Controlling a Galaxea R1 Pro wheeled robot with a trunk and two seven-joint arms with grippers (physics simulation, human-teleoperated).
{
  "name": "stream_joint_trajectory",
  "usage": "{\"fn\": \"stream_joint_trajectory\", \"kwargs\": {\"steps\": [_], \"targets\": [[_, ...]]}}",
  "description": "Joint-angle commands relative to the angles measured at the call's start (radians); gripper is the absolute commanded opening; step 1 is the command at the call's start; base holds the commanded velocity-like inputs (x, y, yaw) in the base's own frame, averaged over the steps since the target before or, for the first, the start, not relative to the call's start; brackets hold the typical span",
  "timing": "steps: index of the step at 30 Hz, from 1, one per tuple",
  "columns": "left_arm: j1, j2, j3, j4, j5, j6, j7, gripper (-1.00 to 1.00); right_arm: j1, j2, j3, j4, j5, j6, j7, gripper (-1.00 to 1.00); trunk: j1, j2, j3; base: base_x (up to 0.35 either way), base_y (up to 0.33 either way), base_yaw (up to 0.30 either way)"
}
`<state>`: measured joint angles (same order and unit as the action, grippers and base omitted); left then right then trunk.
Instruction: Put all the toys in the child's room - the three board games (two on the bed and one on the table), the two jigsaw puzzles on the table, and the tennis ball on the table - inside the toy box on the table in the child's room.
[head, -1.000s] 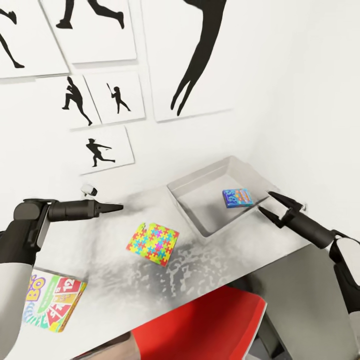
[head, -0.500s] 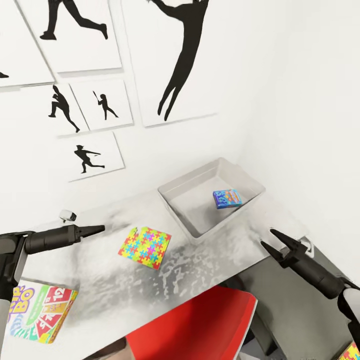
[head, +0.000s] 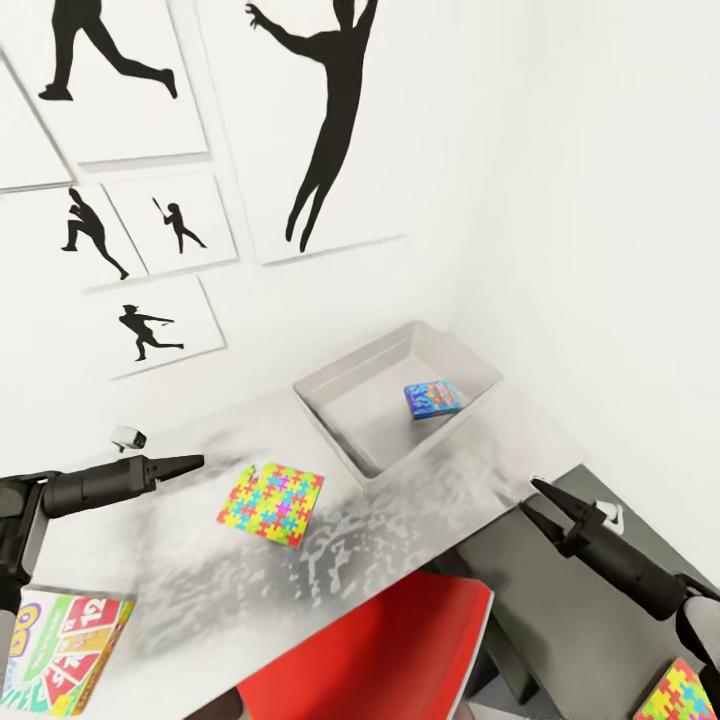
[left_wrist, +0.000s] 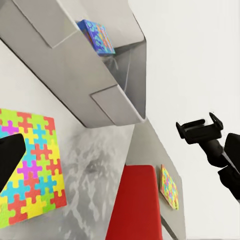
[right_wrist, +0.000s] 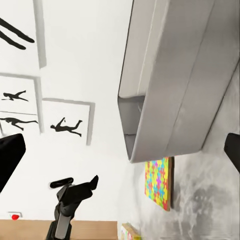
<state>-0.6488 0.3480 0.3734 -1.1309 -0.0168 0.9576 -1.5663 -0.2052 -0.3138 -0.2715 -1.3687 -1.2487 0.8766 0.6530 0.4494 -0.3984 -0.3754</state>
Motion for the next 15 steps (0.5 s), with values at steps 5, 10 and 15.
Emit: {"fn": "stream_joint_trajectory", "kwargs": {"steps": [5,10,15], "targets": [[0.000,0.002,0.001,0.000,-0.002,0.010,-0.005,1.00,-0.001,0.001,-0.001,0.001,0.019,0.002,0.002,1.00,0.001,-0.002,0.006,0.000,0.000,-0.158],[0.000,0.004,0.001,0.000,-0.002,0.010,-0.005,1.00,0.000,0.000,0.000,0.003,0.024,-0.042,0.002,1.00,0.001,-0.002,0.014,0.000,0.000,-0.159],[0.000,0.003,0.002,0.000,-0.002,0.010,-0.005,1.00,0.000,-0.001,0.005,0.002,0.025,-0.082,0.002,1.00,0.001,-0.002,0.020,0.000,0.000,-0.120]]}}
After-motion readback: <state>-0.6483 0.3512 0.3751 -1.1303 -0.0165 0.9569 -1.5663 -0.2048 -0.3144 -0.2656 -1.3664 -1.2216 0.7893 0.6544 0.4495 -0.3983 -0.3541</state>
